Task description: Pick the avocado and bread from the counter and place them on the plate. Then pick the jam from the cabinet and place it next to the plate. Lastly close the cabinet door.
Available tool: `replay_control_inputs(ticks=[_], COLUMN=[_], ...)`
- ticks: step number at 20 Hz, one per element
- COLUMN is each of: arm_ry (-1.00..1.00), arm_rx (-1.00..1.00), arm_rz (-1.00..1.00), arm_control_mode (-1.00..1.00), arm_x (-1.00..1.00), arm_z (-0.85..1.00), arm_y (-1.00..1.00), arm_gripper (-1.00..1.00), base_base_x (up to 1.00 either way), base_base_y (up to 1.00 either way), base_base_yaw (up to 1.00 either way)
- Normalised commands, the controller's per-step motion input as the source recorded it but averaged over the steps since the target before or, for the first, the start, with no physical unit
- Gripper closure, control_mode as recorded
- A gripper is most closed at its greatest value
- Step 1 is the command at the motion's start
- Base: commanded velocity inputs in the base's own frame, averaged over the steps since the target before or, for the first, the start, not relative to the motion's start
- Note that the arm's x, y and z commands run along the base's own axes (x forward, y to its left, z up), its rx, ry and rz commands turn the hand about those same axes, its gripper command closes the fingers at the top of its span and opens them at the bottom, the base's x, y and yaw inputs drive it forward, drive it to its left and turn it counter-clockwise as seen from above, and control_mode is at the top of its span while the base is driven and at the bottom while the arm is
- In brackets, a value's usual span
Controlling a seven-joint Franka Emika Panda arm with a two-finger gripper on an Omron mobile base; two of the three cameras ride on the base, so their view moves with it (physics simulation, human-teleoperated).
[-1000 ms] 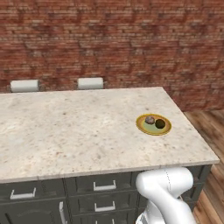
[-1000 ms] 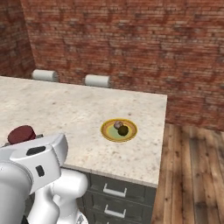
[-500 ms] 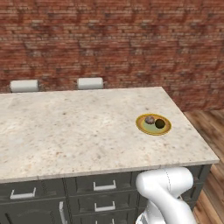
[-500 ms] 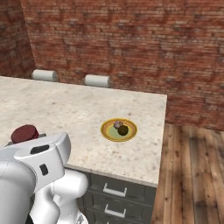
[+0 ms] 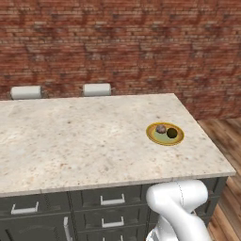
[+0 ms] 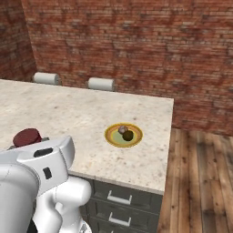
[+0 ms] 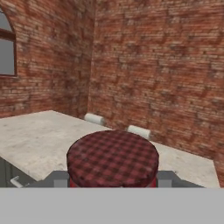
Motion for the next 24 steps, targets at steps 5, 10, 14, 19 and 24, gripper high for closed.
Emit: replay_control_inputs(ticks=[5, 10, 14, 19, 24], arm_ry=[0.1, 0.12, 0.12, 0.02, 0.0], arm_rx=[0.0, 0.0, 0.0, 0.0, 0.0], arm_rz=[0.0, 0.04, 0.05, 0.13, 0.22], arm_control_mode=[-1.0, -1.0, -1.0, -1.0, -1.0], arm_x=[0.22, 0.26, 0.25, 0.15, 0.22], arm_z=[0.0, 0.0, 0.0, 0.0, 0.0], arm_y=[-0.02, -0.07, -0.27, -0.29, -0.25], arm_gripper=[1.0, 1.0, 1.0, 1.0, 1.0], base_base_x=[0.0, 0.0, 0.0, 0.0, 0.0], base_base_y=[0.0, 0.0, 0.0, 0.0, 0.0], base_base_yaw=[0.0, 0.0, 0.0, 0.0, 0.0])
